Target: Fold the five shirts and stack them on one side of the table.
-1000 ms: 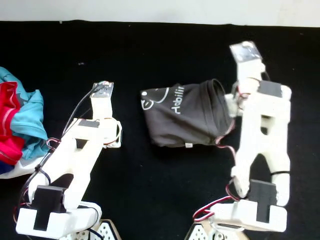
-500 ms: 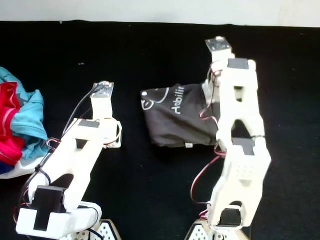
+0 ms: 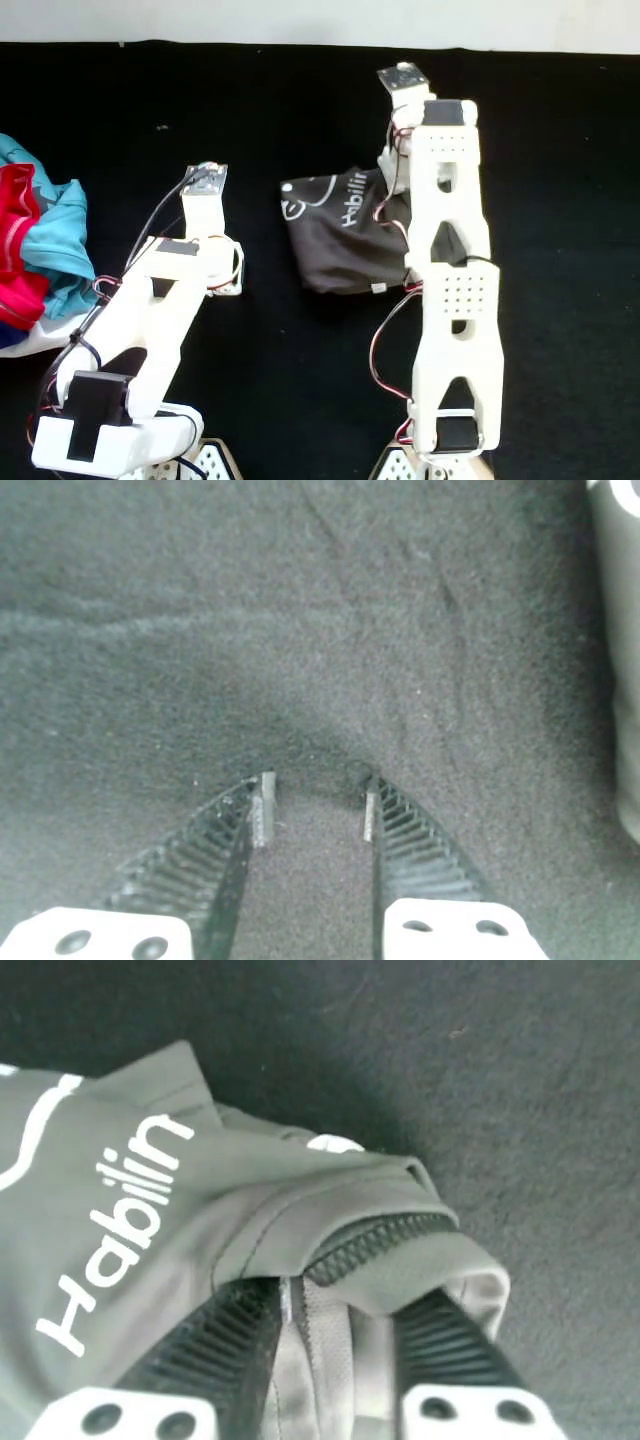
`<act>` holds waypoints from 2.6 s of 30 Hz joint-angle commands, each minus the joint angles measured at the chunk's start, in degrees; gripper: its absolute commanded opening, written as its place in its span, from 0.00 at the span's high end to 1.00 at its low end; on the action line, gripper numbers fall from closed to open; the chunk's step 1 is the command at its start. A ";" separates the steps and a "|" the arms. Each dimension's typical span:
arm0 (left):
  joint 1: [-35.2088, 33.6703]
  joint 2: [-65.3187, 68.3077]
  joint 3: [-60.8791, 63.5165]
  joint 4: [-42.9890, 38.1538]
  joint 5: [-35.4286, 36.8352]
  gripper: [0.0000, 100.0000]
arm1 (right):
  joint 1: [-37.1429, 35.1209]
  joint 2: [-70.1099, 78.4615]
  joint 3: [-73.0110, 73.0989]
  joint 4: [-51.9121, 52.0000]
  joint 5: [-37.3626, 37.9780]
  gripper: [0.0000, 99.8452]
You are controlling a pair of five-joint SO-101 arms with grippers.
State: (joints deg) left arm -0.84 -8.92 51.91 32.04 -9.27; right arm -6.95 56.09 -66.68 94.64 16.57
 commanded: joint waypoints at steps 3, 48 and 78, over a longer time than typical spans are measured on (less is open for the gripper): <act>-0.31 -0.22 0.04 -1.41 0.62 0.84 | 3.56 -0.13 -8.75 0.66 -0.44 0.99; -0.22 -0.22 0.04 -1.41 0.62 0.84 | 5.32 -47.69 60.62 -3.91 -0.70 0.78; -0.22 -0.22 0.04 -1.41 0.62 0.84 | 17.27 -50.86 70.90 -22.90 2.55 0.99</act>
State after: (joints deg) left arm -0.84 -8.92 51.91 32.04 -9.27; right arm 7.91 8.79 10.59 68.18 16.31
